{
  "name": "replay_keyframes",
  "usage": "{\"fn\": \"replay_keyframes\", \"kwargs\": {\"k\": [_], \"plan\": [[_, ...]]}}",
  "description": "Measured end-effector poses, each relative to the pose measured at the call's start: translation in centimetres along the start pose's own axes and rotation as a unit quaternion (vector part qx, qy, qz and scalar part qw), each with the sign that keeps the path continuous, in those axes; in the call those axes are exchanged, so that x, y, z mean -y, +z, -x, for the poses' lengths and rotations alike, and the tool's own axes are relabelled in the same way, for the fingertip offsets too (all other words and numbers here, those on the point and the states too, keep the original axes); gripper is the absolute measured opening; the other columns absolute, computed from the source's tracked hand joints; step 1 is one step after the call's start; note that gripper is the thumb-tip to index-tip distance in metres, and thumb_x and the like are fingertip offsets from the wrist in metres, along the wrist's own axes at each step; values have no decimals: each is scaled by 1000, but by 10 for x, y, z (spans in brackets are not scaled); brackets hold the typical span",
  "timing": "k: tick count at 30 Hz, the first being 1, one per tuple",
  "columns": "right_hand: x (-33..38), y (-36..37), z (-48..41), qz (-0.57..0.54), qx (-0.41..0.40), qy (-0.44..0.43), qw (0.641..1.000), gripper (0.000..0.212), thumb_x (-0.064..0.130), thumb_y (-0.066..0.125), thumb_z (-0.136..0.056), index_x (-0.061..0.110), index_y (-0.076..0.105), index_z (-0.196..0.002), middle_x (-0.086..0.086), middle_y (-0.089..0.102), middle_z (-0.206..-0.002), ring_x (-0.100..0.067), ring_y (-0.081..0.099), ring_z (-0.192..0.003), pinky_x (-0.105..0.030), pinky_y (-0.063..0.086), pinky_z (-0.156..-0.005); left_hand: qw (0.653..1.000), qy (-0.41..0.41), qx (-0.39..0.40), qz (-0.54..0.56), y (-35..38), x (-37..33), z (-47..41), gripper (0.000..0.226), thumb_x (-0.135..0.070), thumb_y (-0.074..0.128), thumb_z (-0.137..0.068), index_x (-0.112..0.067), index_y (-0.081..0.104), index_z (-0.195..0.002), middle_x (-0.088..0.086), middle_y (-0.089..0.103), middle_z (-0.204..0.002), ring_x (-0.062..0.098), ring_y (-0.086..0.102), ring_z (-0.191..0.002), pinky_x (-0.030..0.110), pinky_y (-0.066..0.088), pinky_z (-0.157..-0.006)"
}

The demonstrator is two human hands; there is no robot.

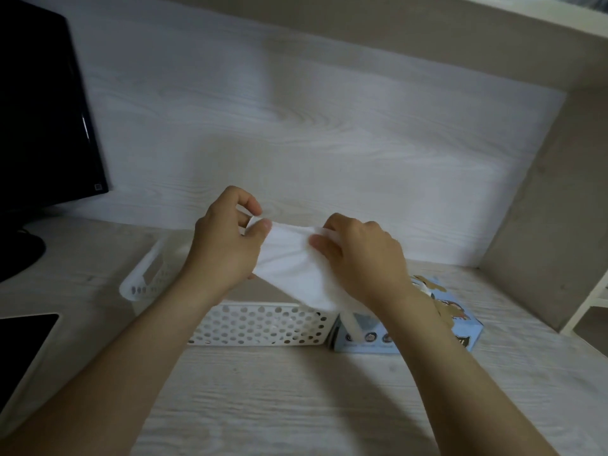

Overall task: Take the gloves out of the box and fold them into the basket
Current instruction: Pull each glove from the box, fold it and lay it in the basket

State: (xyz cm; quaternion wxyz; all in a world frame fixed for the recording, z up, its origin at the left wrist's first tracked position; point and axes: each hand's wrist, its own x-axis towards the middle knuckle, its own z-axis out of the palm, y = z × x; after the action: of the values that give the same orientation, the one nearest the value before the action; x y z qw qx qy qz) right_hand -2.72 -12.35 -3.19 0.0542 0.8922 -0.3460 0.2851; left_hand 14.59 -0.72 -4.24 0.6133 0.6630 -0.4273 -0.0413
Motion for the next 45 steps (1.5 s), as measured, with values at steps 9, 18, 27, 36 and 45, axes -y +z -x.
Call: {"fn": "replay_keyframes", "kwargs": {"k": [9,18,27,36,45], "plan": [[23,22,-34,119,99,-115,981,55,72,38,-102,19,50,-90,4,42,-74,-26,49,-72,-36,34,-63,968,4,9,-253,-28,28,-14,22,-11,63,-98,-27,52,-88,0,61,-93,21,57,-84,33,43,-67],[38,46,-64,44,211,-113,970,53,72,54,-97,20,58,-92,-4,59,-95,-32,61,-98,-40,46,-73,892,-88,88,-435,-33,23,-12,29,5,52,-93,-15,64,-109,11,56,-116,32,58,-97,40,52,-82],[32,45,-59,96,106,-111,983,38,60,73,-92,26,69,-108,1,71,-103,-23,66,-99,-35,46,-74,836,-121,156,-512,-32,30,-11,20,-3,52,-94,-16,48,-80,9,63,-119,32,62,-108,41,54,-90],[31,30,-36,-8,264,-83,961,18,35,79,-90,27,77,-107,1,67,-104,-18,68,-90,-40,62,-84,903,43,48,-425,-22,7,-4,18,-13,54,-96,-22,71,-95,5,66,-98,30,61,-82,39,53,-71],[-19,4,-1,-157,-37,50,986,18,14,62,-86,24,74,-95,7,67,-57,-13,63,-54,-38,59,-63,911,285,30,-296,22,-13,39,27,-27,42,-88,-27,68,-82,-9,64,-78,20,60,-60,30,46,-55]]}}
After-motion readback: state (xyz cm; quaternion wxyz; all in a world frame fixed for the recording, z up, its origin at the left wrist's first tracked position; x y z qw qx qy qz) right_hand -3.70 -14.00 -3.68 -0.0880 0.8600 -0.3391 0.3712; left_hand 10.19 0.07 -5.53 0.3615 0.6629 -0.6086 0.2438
